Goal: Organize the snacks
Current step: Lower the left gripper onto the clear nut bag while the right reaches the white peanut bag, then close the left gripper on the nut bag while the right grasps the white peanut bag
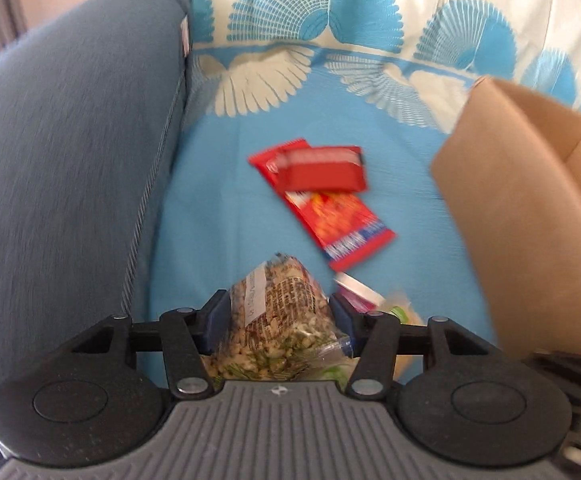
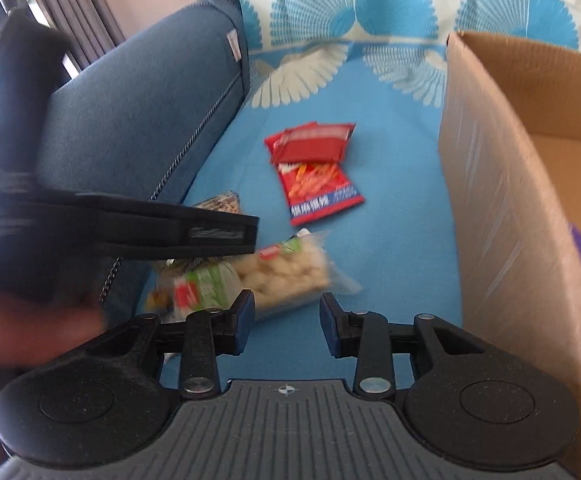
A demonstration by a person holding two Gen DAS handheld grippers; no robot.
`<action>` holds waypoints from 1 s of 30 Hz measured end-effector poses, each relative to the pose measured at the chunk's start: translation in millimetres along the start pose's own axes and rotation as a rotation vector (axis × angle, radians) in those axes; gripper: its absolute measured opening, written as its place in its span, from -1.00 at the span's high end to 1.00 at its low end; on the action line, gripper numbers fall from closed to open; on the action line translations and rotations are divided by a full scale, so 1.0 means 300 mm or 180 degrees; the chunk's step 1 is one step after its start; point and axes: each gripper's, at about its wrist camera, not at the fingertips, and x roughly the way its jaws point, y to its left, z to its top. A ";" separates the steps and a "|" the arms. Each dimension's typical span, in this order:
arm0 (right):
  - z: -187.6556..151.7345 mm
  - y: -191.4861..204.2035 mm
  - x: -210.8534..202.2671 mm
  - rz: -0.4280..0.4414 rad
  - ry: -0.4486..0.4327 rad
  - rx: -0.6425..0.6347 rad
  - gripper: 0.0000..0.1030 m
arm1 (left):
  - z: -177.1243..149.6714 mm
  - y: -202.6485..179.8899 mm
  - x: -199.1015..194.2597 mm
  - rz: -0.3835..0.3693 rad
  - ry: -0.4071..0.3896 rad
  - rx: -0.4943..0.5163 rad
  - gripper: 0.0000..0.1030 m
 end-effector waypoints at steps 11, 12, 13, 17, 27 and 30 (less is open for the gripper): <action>-0.049 0.007 0.012 -0.0022 0.0208 -0.0066 -0.12 | -0.097 0.090 -0.113 -0.0743 0.0157 -0.1119 -0.15; -0.054 0.009 0.015 -0.0030 0.0230 -0.0092 -0.12 | -0.098 0.095 -0.118 -0.0720 0.0148 -0.1149 -0.15; -0.061 0.010 0.016 -0.0039 0.0250 -0.0125 -0.12 | -0.098 0.100 -0.122 -0.0701 0.0141 -0.1176 -0.17; -0.080 0.012 0.024 -0.0096 0.0325 -0.0210 -0.11 | -0.100 0.149 -0.134 -0.0584 0.0114 -0.1378 -0.19; -0.098 -0.012 0.007 -0.0155 0.0299 -0.0196 0.16 | -0.106 0.147 -0.113 -0.0434 0.0238 -0.1290 -0.57; -0.102 -0.003 -0.009 -0.0154 0.0231 -0.0235 0.12 | -0.108 0.137 -0.102 -0.0423 0.0248 -0.1288 -0.69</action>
